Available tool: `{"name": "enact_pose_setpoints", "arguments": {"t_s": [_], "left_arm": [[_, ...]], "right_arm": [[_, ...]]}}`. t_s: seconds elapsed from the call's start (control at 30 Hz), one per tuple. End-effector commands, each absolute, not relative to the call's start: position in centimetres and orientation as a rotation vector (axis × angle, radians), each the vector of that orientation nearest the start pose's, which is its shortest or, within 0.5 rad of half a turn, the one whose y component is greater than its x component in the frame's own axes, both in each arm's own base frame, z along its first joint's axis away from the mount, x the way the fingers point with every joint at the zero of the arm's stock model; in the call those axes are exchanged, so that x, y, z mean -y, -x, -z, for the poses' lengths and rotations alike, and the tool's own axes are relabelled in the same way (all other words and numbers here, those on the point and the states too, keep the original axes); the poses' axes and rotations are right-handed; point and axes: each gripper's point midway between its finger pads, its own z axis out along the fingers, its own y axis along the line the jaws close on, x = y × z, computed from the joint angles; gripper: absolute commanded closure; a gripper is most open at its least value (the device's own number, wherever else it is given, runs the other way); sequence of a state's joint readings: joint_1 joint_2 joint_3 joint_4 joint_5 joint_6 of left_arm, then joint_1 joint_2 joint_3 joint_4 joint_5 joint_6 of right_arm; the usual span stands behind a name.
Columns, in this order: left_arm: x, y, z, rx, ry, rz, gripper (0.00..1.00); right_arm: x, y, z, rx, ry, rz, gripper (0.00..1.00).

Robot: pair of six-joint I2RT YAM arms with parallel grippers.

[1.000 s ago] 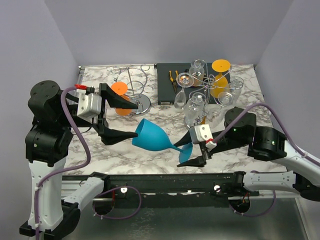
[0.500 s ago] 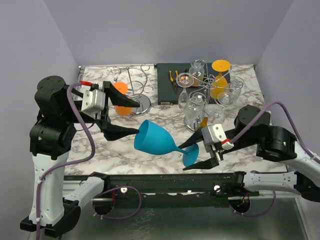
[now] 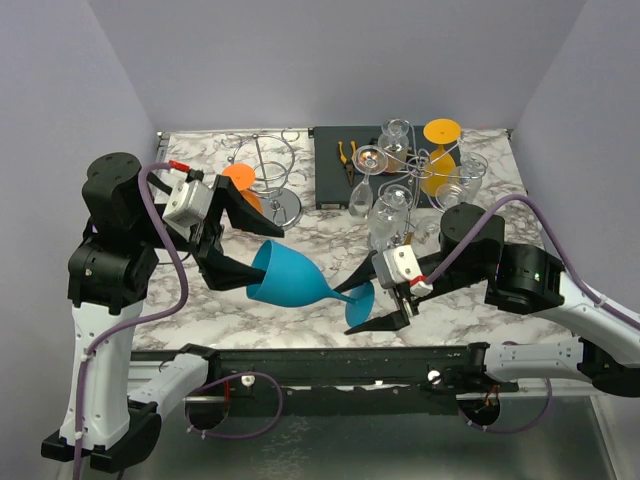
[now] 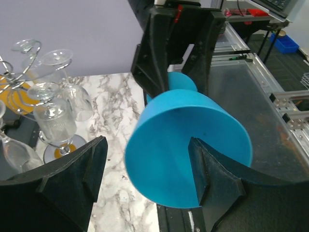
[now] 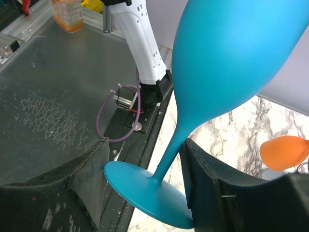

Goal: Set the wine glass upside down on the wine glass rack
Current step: Turn the wine glass upside down at the wine rack.

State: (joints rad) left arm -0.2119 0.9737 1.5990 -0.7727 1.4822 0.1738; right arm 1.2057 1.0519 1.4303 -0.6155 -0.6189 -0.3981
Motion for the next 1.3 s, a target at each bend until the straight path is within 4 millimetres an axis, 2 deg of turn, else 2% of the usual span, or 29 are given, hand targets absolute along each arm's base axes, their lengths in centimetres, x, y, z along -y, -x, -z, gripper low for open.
{"name": "enact_pose_setpoints", "arguments": {"t_s": [0.0, 0.1, 0.3, 0.37, 0.43, 0.5, 0.7, 0.73, 0.87, 0.9, 1.0, 1.1, 1.27], "left_arm": [[19.3, -6.0, -46.7, -1.095, -1.374, 1.387, 0.27], [19.3, -6.0, -46.6, -1.088, -1.382, 1.402, 0.32], [19.2, -5.7, -46.6, -1.072, -1.401, 1.438, 0.52], [19.2, -5.6, -46.6, -1.070, -1.404, 1.438, 0.65], [19.2, -5.5, -46.6, -1.063, -1.406, 1.424, 0.85], [19.2, -5.5, -46.7, -1.061, -1.405, 1.402, 0.96], [19.2, -5.9, -46.6, -1.058, -1.400, 1.368, 1.00], [19.3, -5.9, -46.7, -1.056, -1.401, 1.366, 1.00], [19.4, -6.6, -46.7, -1.049, -1.384, 1.309, 1.00], [19.5, -6.8, -46.7, -1.048, -1.377, 1.289, 1.00], [19.6, -8.3, -46.3, -1.051, -1.337, 1.184, 1.00], [19.4, -10.5, -45.6, -1.036, -1.295, 0.988, 1.00], [16.9, -16.7, -44.5, -0.914, -1.302, 0.360, 1.00]], "right_arm": [[-32.2, -2.7, -41.3, -0.873, 1.632, -1.096, 0.63], [-32.8, -2.7, -41.7, -0.848, 1.640, -1.104, 0.63], [-34.4, -3.0, -41.6, -0.826, 1.655, -1.116, 0.63], [-34.8, -3.3, -41.4, -0.839, 1.652, -1.106, 0.63], [-34.9, -3.7, -41.5, -0.851, 1.639, -1.089, 0.62], [-34.9, -4.0, -41.5, -0.855, 1.621, -1.076, 0.61], [-34.4, -4.8, -42.6, -0.857, 1.539, -1.035, 0.58], [-34.3, -5.1, -42.6, -0.868, 1.525, -1.023, 0.55], [-34.0, -7.7, -43.4, -0.959, 1.389, -0.924, 0.21], [-33.8, -8.4, -43.9, -0.982, 1.337, -0.906, 0.02], [-33.1, -10.1, -45.4, -1.032, 1.208, -0.858, 0.00], [-32.7, -11.7, -46.7, -1.099, 1.101, -0.825, 0.00], [-32.1, -14.6, -49.0, -1.181, 0.899, -0.766, 0.00]]}}
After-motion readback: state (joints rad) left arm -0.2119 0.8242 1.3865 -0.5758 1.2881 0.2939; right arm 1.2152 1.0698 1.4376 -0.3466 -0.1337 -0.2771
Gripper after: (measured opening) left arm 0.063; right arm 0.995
